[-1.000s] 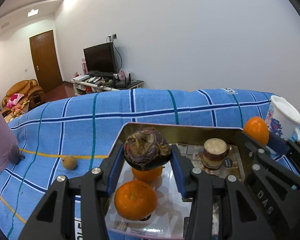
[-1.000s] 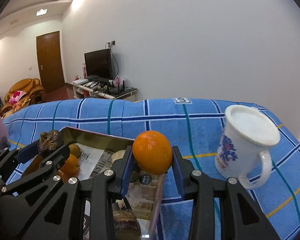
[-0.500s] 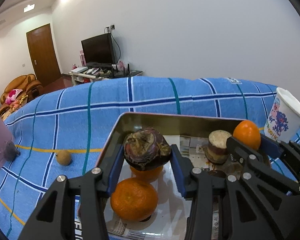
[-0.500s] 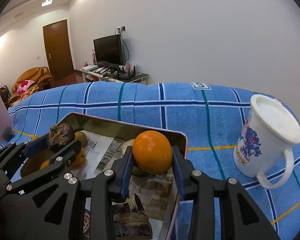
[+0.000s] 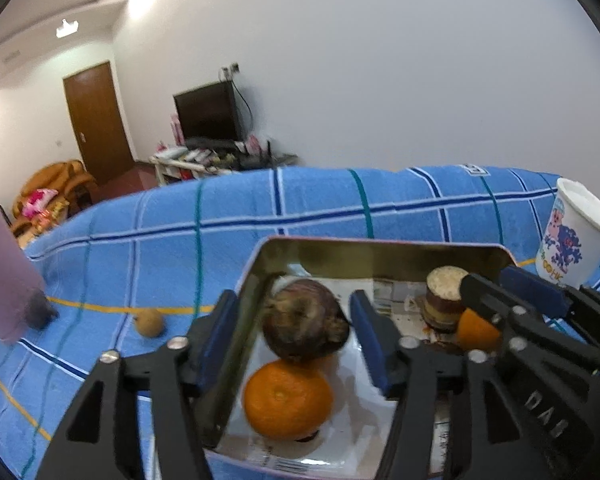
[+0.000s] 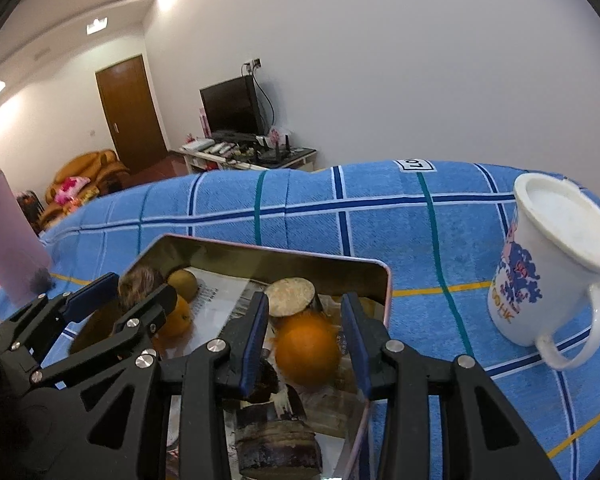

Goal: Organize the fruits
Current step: 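Open both tools to release the dark tea cake and orange into the tin, then move both tools toward the purple onion and brown fruit beside the kettle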

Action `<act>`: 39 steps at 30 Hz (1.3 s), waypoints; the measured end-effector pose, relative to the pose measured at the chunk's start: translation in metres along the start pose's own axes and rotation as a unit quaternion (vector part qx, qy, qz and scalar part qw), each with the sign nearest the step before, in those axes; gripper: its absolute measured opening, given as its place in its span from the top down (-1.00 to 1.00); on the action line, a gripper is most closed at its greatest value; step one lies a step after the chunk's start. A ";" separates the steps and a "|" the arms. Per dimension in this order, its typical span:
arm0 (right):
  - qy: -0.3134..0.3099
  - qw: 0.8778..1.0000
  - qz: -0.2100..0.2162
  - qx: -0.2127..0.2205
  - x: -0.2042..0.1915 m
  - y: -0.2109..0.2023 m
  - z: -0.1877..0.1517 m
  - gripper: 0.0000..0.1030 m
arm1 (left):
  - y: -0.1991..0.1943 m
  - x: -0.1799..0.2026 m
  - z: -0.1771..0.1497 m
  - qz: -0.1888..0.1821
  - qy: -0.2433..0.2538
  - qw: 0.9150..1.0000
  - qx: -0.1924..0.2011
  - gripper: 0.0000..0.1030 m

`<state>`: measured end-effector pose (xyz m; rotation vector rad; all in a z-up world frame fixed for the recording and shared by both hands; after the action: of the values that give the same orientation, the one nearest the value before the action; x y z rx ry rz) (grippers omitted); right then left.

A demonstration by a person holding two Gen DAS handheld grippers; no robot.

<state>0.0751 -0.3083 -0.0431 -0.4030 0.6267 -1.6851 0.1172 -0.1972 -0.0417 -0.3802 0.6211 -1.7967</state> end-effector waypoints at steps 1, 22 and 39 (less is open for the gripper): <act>0.006 1.000 0.004 0.002 0.001 -0.001 0.001 0.22 | -0.001 -0.003 0.001 0.004 -0.004 1.000 0.004 -0.41; 0.038 0.990 -0.023 0.136 0.000 -0.054 0.019 -0.55 | -0.036 -0.026 0.001 0.015 -0.023 0.999 0.045 -1.00; -0.014 0.977 -0.078 0.198 -0.019 -0.074 0.017 -0.56 | -0.050 -0.074 -0.004 0.085 0.004 0.994 0.067 -1.00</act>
<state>0.0305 -0.2841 0.0170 -0.1910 0.2316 -1.8988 0.0984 -0.1153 -0.0116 -0.2225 0.5194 -1.6670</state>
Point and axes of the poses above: each gripper's, at about its wrist camera, not at the fingertips, and y roughly the way its jaws point, x to its right, z to its top, the point moved 8 cm from there along y, roughly the way its jaws point, and after that the axes turned 4 degrees about -z, right-handed, at the moved point
